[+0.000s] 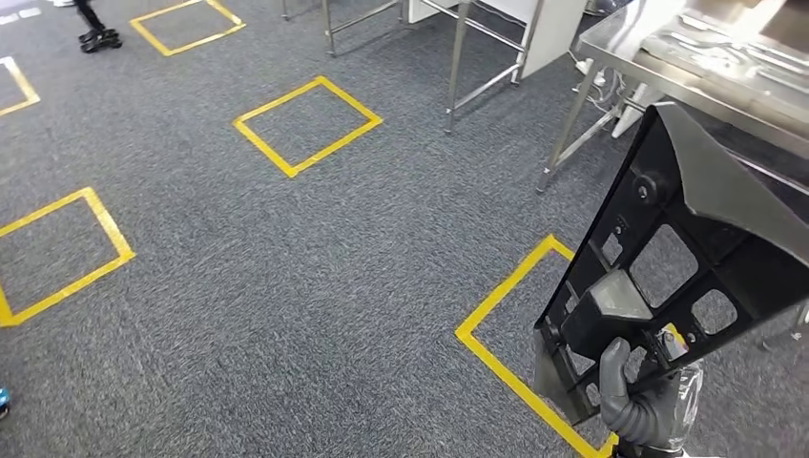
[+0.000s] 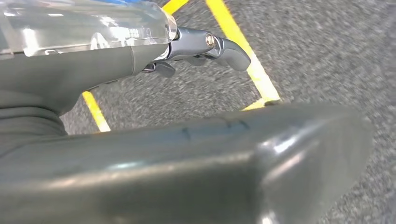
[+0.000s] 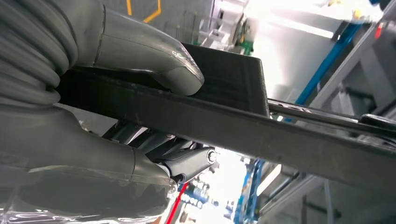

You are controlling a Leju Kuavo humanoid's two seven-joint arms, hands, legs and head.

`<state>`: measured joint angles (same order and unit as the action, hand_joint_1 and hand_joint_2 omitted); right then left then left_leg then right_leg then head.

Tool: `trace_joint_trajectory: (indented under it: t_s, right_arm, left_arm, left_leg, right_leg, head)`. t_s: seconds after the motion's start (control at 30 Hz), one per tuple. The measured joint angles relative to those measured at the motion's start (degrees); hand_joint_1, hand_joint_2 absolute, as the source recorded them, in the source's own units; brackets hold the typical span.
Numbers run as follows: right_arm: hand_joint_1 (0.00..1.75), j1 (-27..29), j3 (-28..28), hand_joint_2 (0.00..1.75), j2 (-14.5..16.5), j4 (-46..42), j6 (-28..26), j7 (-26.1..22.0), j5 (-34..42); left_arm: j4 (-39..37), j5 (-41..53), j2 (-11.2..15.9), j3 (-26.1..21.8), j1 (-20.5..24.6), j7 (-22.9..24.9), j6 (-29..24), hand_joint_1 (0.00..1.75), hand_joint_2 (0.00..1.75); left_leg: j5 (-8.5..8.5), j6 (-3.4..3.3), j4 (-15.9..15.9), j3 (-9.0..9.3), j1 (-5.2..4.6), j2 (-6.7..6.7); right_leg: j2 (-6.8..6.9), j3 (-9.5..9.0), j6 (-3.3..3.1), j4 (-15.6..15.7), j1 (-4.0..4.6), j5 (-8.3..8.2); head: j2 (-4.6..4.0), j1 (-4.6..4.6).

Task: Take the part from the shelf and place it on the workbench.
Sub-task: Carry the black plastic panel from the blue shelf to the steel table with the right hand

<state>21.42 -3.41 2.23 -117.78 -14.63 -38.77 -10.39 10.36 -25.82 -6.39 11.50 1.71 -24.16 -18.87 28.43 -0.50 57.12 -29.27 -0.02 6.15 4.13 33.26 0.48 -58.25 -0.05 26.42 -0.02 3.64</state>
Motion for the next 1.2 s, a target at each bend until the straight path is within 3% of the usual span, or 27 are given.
trace_joint_trajectory:
  t_s: [0.07, 0.13, 0.2, 0.23, 0.27, 0.3, 0.33, 0.37, 0.43, 0.5, 0.57, 0.63, 0.7, 0.77, 0.8, 0.83, 0.9, 0.97, 1.0, 1.1, 1.17, 1.2]
  right_arm:
    - [1.75, 0.65, -0.04, 1.75, 0.49, -0.59, 0.00, 0.01, -0.44]
    - [1.75, 1.00, -0.07, 1.75, 1.08, -1.11, 0.10, 0.09, -0.95]
    - [1.75, 0.88, -0.07, 1.75, 1.52, -1.36, 0.27, 0.29, -1.37]
    - [1.75, 0.80, -0.07, 1.75, 1.66, -1.36, 0.33, 0.41, -1.50]
    - [1.75, 0.78, -0.07, 1.75, 1.75, -1.36, 0.37, 0.50, -1.62]
    - [1.75, 0.79, -0.07, 1.75, 1.86, -1.35, 0.44, 0.57, -1.69]
    - [1.75, 0.79, -0.07, 1.75, 1.94, -1.34, 0.51, 0.65, -1.72]
    - [1.75, 0.78, -0.07, 1.75, 2.00, -1.35, 0.59, 0.72, -1.74]
    - [1.75, 0.73, -0.11, 1.75, 2.08, -1.36, 0.73, 0.84, -1.77]
    - [1.75, 0.69, -0.17, 1.75, 2.10, -1.38, 0.83, 0.88, -1.78]
    - [1.75, 0.78, -0.26, 1.75, 2.10, -1.44, 0.86, 0.88, -1.78]
    - [1.75, 0.82, -0.41, 1.75, 2.11, -1.61, 0.86, 0.88, -1.78]
    - [1.75, 0.63, -0.52, 1.75, 2.12, -1.77, 0.86, 0.87, -1.80]
    - [1.75, 0.50, -0.58, 1.75, 2.13, -1.79, 0.93, 0.91, -1.80]
    - [1.75, 0.50, -0.66, 1.75, 2.14, -1.79, 0.97, 0.95, -1.79]
    - [1.75, 0.49, -0.74, 1.75, 2.14, -1.78, 1.05, 1.01, -1.74]
    - [1.75, 0.28, -0.91, 1.75, 2.14, -1.78, 1.23, 1.17, -1.67]
    - [1.75, -0.33, -0.97, 1.75, 2.14, -1.77, 1.40, 1.47, -1.65]
    - [1.75, -0.67, -1.00, 1.75, 2.14, -1.75, 1.48, 1.64, -1.65]
    - [1.75, -1.30, -1.23, 1.75, 2.14, -1.75, 1.75, 1.94, -1.58]
    - [1.75, -1.69, -1.37, 1.75, 2.12, -1.75, 1.92, 2.03, -1.50]
    - [1.75, -1.91, -1.39, 1.75, 2.11, -1.73, 1.96, 2.07, -1.48]
  left_arm:
    - [0.00, 0.02, 0.06, 0.05, 0.24, -0.03, 0.09, 0.00, 0.00]
    - [0.00, 0.04, 0.13, 0.08, 0.39, -0.09, 0.17, 0.00, 0.00]
    - [0.00, 0.05, 0.21, 0.09, 0.35, -0.12, 0.26, 0.00, 0.00]
    - [0.00, 0.05, 0.22, 0.09, 0.31, -0.11, 0.30, 0.00, 0.00]
    - [0.00, 0.05, 0.24, 0.10, 0.27, -0.09, 0.32, 0.00, 0.00]
    - [0.00, 0.04, 0.25, 0.11, 0.19, -0.06, 0.34, 0.00, 0.00]
    - [0.00, 0.04, 0.26, 0.12, 0.14, -0.04, 0.35, 0.00, 0.00]
    - [0.00, 0.04, 0.28, 0.13, 0.11, -0.02, 0.37, 0.00, 0.00]
    - [-0.02, 0.05, 0.41, 0.17, 0.07, 0.04, 0.40, 0.00, 0.00]
    - [-0.05, 0.07, 0.55, 0.29, 0.20, 0.15, 0.43, 0.00, 0.00]
    - [-0.07, 0.07, 0.55, 0.45, 0.49, 0.22, 0.44, 0.00, 0.00]
    - [-0.07, 0.07, 0.52, 0.57, 0.59, 0.25, 0.48, 0.00, 0.00]
    - [-0.07, 0.08, 0.51, 0.67, 0.44, 0.27, 0.52, 0.00, 0.00]
    - [-0.07, 0.08, 0.52, 0.80, 0.28, 0.38, 0.53, 0.00, 0.00]
    - [-0.07, 0.07, 0.52, 0.86, 0.26, 0.46, 0.53, 0.00, 0.00]
    - [-0.07, 0.07, 0.52, 0.90, 0.28, 0.57, 0.53, 0.00, 0.00]
    - [-0.07, 0.07, 0.52, 0.96, 0.42, 0.77, 0.53, 0.00, 0.00]
    - [-0.07, 0.05, 0.53, 0.98, 0.54, 0.91, 0.53, 0.00, 0.00]
    - [-0.07, 0.05, 0.55, 0.98, 0.61, 0.94, 0.53, 0.00, 0.00]
    - [-0.07, 0.05, 0.55, 1.01, 0.93, 1.00, 0.53, 0.00, 0.00]
    - [-0.07, 0.08, 0.55, 1.02, 1.01, 0.96, 0.53, 0.00, 0.00]
    - [-0.07, 0.09, 0.57, 1.03, 0.97, 0.93, 0.53, 0.00, 0.00]
  left_leg:
    - [0.37, 0.70, 0.00, 0.39, 0.02, 0.80]
    - [1.92, 1.30, 1.98, -0.16, 0.18, -1.07]
    - [5.45, 1.60, 8.54, -3.14, 0.33, -4.28]
    - [7.16, 1.66, 12.63, -5.17, 0.35, -5.12]
    - [8.04, 1.70, 15.82, -6.87, 0.35, -5.47]
    - [7.70, 1.68, 17.04, -7.72, 0.35, -5.60]
    - [6.19, 1.59, 15.92, -7.54, 0.36, -5.69]
    - [3.88, 1.43, 12.79, -6.42, 0.36, -6.08]
    - [-0.02, 0.97, 4.85, -3.38, 0.47, -8.56]
    - [-0.96, 0.58, 1.07, -1.91, 0.44, -10.41]
    - [-0.97, 0.13, 0.66, -1.64, 0.39, -9.56]
    - [-1.35, -0.57, 0.09, -1.36, 0.56, -8.13]
    - [-1.51, -1.05, -0.28, -1.31, 0.61, -6.55]
    - [-1.38, -1.14, -0.27, -1.38, 0.56, -4.95]
    - [-1.29, -1.08, -0.26, -1.36, 0.56, -4.17]
    - [-1.17, -0.96, -0.24, -1.28, 0.58, -3.41]
    - [-0.83, -0.53, -0.20, -0.87, 0.59, -2.03]
    - [-0.36, 0.15, -0.11, -0.36, 0.32, -0.88]
    - [-0.17, 0.50, -0.09, -0.12, 0.18, -0.36]
    - [0.36, 1.49, -0.06, 0.52, 0.25, 0.82]
    - [2.36, 1.99, 2.67, -0.43, 0.56, -1.36]
    - [4.15, 2.12, 5.90, -1.89, 0.71, -3.12]
  right_leg:
    - [-1.44, 0.01, -0.75, 0.14, 0.00, -0.12]
    - [-2.75, -0.18, -1.51, 0.53, -0.32, -0.39]
    - [-4.03, -0.26, -2.06, 0.68, -0.42, -0.53]
    - [-4.76, -0.25, -2.19, 0.66, -0.36, -0.54]
    - [-5.59, -0.27, -2.25, 0.63, -0.30, -0.53]
    - [-6.48, -0.31, -2.25, 0.59, -0.26, -0.52]
    - [-7.40, -0.39, -2.24, 0.54, -0.24, -0.51]
    - [-8.30, -0.46, -2.19, 0.47, -0.24, -0.49]
    - [-9.78, -0.40, -1.93, 0.15, -0.22, -0.35]
    - [-11.03, -0.02, -1.30, -0.14, -0.33, -0.31]
    - [-12.10, 0.32, -0.51, -0.18, -0.52, -0.44]
    - [-10.06, 1.06, 0.11, -1.52, -0.45, 0.45]
    - [-6.24, 3.75, 0.68, -6.97, -0.44, 3.67]
    - [-4.76, 7.36, 1.24, -14.14, -0.76, 6.75]
    - [-4.57, 8.24, 1.46, -15.90, -0.97, 6.95]
    - [-4.35, 7.98, 1.65, -15.39, -1.15, 6.03]
    - [-2.76, 4.24, 1.77, -8.39, -1.33, 2.32]
    - [-0.22, 0.70, 1.18, -1.75, -1.02, 0.11]
    - [0.45, 0.06, 0.78, -0.43, -0.81, -0.04]
    - [-1.25, 0.13, -0.41, -0.12, -0.61, 0.00]
    - [-2.61, -0.02, -1.24, 0.22, -0.85, -0.28]
    - [-3.29, -0.05, -1.56, 0.29, -0.93, -0.37]
  head:
    - [0.00, 0.00]
    - [0.00, 0.00]
    - [0.00, 0.01]
    - [0.00, 0.01]
    - [0.00, 0.01]
    - [0.00, 0.01]
    - [0.00, 0.01]
    - [0.00, 0.01]
    - [0.00, 0.01]
    - [0.00, 0.01]
    - [0.00, 0.01]
    - [0.00, 0.00]
    - [0.00, -0.01]
    - [0.00, -0.01]
    - [0.00, -0.01]
    - [0.00, -0.01]
    - [0.00, -0.01]
    - [0.00, -0.01]
    - [0.00, -0.01]
    - [0.00, -0.01]
    - [0.00, -0.01]
    - [0.00, 0.00]
